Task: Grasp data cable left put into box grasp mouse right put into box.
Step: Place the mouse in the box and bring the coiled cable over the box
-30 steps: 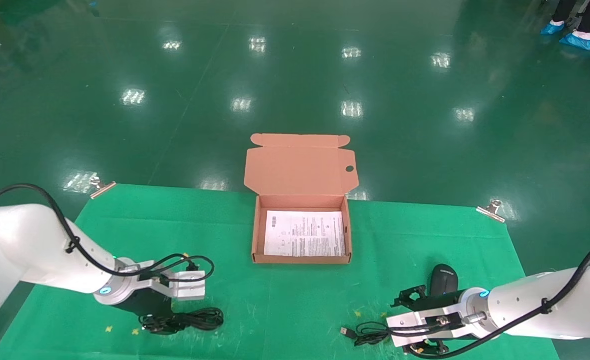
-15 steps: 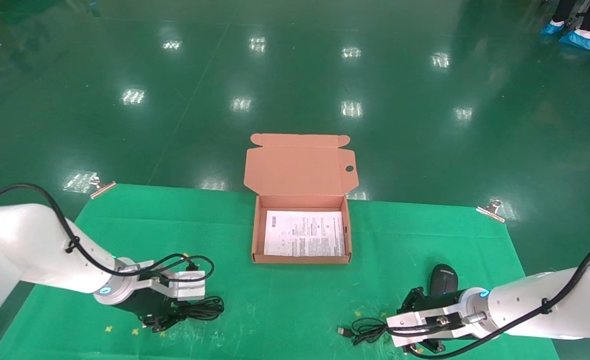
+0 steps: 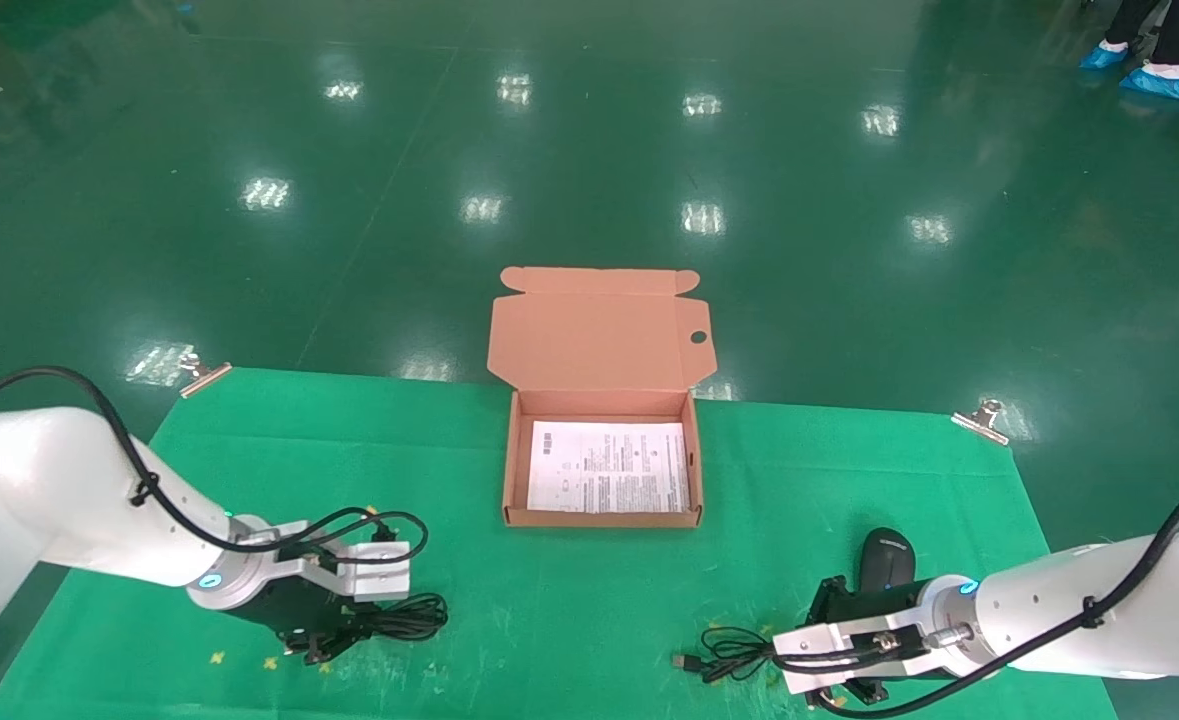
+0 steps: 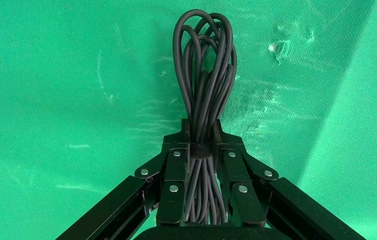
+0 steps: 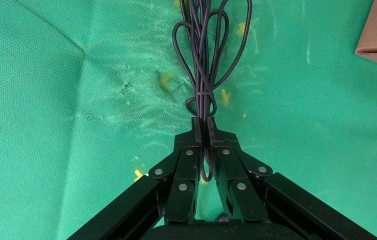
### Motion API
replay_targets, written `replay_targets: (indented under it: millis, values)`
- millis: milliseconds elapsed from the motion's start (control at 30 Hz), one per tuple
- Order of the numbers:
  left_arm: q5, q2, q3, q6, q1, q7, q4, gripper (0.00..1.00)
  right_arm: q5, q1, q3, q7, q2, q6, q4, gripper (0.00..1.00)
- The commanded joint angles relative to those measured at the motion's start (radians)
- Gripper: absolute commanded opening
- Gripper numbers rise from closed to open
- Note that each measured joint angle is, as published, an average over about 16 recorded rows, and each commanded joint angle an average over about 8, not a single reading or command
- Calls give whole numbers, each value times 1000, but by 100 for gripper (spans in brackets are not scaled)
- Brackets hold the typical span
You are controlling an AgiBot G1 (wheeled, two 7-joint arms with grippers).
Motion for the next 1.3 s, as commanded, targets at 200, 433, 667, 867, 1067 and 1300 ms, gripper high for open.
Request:
replay_targets:
  millis: [200,433,667,867,1067,1300]
  values:
    - [-7,-26,-9,5,-21,9,-38,0,14,14,18,19,27,0,25,0]
    - [-5,-84,-35,-2,-78,-15,-165,0,42,66,91,112,131,39,144,0]
    - [12,-119,-62,-32,-127,-73,-334,0,25,168,164,184,169,108,244,0]
    - [44,-115,-80,-79,-157,-131,-447,0,39,271,205,168,90,166,245,0]
    - [97,-83,-91,-145,-194,-169,-473,0,82,353,227,88,-30,224,149,0]
    - [149,-52,-98,-212,-227,-182,-475,0,150,403,244,-27,-130,255,31,0]
